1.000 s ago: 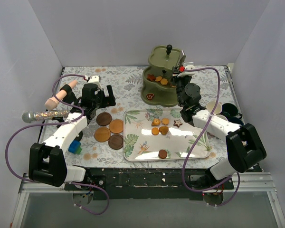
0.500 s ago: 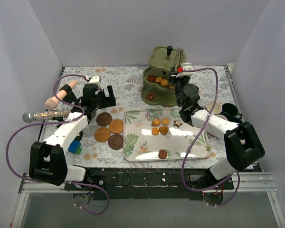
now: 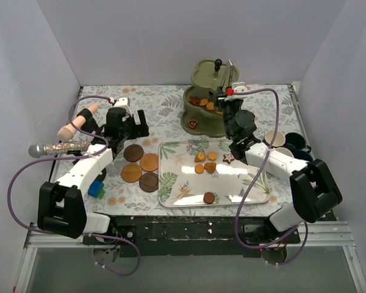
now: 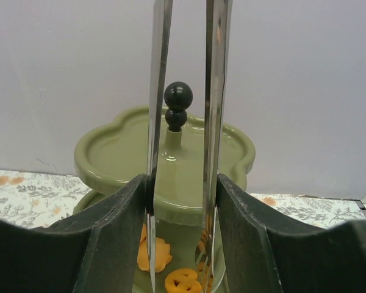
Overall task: Serve the afternoon tea
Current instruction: Place the desert on the desert table.
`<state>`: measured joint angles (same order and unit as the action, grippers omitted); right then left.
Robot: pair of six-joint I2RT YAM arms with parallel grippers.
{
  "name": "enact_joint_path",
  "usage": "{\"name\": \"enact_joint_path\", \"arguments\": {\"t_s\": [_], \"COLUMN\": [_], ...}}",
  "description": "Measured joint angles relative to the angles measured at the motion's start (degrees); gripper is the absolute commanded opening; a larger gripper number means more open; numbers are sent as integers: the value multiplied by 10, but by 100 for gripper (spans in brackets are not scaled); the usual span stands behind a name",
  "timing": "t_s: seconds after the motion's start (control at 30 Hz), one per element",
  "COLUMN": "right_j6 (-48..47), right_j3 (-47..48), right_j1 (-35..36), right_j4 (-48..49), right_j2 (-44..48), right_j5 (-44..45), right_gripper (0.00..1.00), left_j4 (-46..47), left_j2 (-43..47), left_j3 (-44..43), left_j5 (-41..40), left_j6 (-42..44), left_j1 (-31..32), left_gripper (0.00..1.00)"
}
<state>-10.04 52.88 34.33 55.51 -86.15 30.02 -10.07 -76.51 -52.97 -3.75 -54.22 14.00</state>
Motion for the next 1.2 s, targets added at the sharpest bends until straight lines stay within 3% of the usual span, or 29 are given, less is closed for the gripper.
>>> {"name": "enact_joint_path", "arguments": {"t_s": [0.43,0.67,0.83,1.03,1.2], "right_j6": [-6,29,72,113,140], "right_j3": [-60,-101,-158,-212,-231], "right_j1": [19,28,28,28,28], "right_j4": [-9,-126,-213,-285,-290], "right_j2": [115,248,324,325,298], "right_j5": [44,79,92,78,72], "right_gripper": [53,47,51,56,58], "left_j4": [0,0,0,0,0], "left_j2": [0,0,0,0,0], "left_j3": [0,0,0,0,0], "left_j5": [2,4,10,13,13], "left_j6": [0,-1,-2,-2,-2], "left_j1": [0,0,0,0,0], "left_gripper": [98,98,98,98,98]}}
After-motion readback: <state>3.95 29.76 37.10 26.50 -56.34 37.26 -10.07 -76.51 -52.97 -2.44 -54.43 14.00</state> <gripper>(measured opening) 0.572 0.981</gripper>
